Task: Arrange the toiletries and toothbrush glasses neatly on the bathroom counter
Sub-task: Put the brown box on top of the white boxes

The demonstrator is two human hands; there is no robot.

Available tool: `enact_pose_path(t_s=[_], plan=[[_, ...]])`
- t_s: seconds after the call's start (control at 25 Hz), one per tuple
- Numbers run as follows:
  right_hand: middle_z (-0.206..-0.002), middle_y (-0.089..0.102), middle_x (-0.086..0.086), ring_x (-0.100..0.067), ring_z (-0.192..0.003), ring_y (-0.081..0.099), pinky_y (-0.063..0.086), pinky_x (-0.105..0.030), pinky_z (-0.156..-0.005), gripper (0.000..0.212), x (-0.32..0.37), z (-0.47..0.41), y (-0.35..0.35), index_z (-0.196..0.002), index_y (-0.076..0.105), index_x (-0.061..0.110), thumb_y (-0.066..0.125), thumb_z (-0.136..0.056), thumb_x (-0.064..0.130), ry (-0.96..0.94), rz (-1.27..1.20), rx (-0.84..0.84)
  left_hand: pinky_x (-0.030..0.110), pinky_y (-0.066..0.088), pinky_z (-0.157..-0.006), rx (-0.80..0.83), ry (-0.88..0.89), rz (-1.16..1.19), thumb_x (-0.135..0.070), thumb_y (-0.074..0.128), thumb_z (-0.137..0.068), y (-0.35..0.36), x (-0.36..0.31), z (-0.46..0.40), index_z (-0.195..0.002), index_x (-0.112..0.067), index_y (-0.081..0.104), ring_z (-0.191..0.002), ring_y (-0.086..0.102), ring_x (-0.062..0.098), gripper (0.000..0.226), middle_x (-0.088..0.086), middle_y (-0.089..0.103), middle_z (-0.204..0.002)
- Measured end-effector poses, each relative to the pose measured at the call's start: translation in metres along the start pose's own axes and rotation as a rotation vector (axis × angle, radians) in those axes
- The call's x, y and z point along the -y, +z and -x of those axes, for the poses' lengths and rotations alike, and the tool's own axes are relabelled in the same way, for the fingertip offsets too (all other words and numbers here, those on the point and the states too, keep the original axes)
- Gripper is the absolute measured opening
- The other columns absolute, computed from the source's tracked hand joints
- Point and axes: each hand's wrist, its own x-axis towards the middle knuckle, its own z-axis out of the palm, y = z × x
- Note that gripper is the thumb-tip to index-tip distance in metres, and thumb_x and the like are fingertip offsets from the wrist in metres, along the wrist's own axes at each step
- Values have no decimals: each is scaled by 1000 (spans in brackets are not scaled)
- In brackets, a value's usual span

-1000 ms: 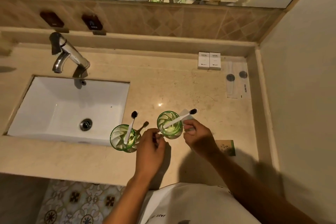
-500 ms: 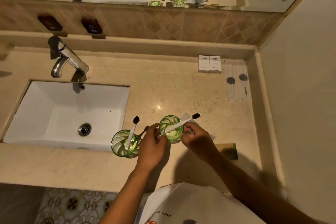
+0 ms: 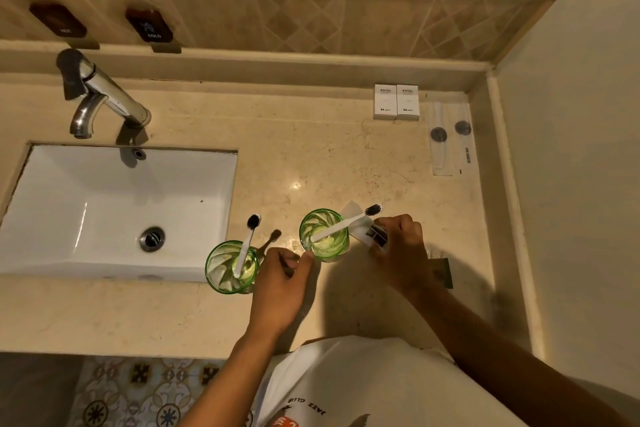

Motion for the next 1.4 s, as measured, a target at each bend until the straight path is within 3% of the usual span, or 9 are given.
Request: enact_pose_path(t_s=[0.24, 0.4, 0.48, 0.64, 0.8, 0.96, 1.08, 1.24, 1.4], plan=[[-109, 70, -15, -32, -95, 64, 57, -43, -79, 57, 3, -1, 0, -120, 67, 11, 88, -71, 31, 60, 132, 70, 42, 51, -72, 336, -81, -84, -44, 63, -75, 19, 11, 9, -73, -19, 66, -70, 64, 20, 26, 1, 70, -71], [-109, 70, -12, -30, -93, 64, 56, -42, -80, 54, -15, 10, -17, -121, 66, 16, 80, -74, 40, 60, 123, 51, 49, 58, -88, 504, -60, -206, -33, 58, -85, 49, 2, -1, -100, -15, 71, -94, 71, 31, 27, 9, 74, -97], [-116, 66, -12, -30, -102, 61, 53, -42, -88, 52, -33, 22, -32, -124, 63, 17, 71, -78, 41, 103, 93, 83, 46, 60, -87, 547, -50, -201, -24, 58, -92, 69, -4, -5, -109, -10, 70, -92, 70, 29, 25, 7, 71, -96], [-140, 43, -10, -28, -127, 40, 36, -43, -109, 53, -62, 47, -48, -138, 49, 21, 60, -88, 30, 349, 2, 183, 36, 51, -70, 662, -222, 25, -3, 59, -95, 112, -26, -11, -99, -5, 67, -75, 60, 26, 9, 14, 64, -89], [-140, 41, -6, -23, -124, 46, 46, -39, -104, 55, -69, 64, -50, -142, 45, 22, 63, -90, 21, 584, -324, 99, 39, 46, -73, 734, -348, 73, -5, 51, -98, 139, -44, -8, -82, -6, 63, -74, 56, 27, 20, 19, 59, -88], [-128, 58, -2, -16, -113, 57, 51, -30, -94, 39, -75, 65, -61, -131, 56, 23, 63, -93, 22, 716, -544, -5, 35, 49, -67, 773, -277, 74, 3, 55, -93, 140, -47, 1, -88, 1, 66, -72, 58, 27, 13, 21, 60, -86], [-111, 69, 1, -17, -106, 65, 56, -36, -93, 25, -76, 54, -78, -118, 65, 22, 60, -95, 15, 748, -633, -122, 37, 53, -71, 764, -217, 80, -3, 61, -86, 137, -64, 15, -91, -9, 69, -77, 63, 27, 11, 8, 67, -80], [-109, 69, 4, -15, -105, 65, 56, -39, -95, 31, -71, 13, -99, -115, 69, 23, 56, -92, 6, 752, -747, -259, 38, 53, -70, 571, 53, 13, -15, 55, -80, 135, -114, 10, -86, -21, 71, -76, 68, 24, 18, 4, 72, -78], [-121, 67, 2, -13, -112, 63, 55, -35, -97, 38, -61, -55, -121, -127, 65, 22, 57, -93, 7, 578, -844, -231, 41, 61, -76, 384, 189, -74, -18, 58, -92, 125, -188, -20, -87, -38, 64, -84, 72, 19, 22, -3, 73, -89]])
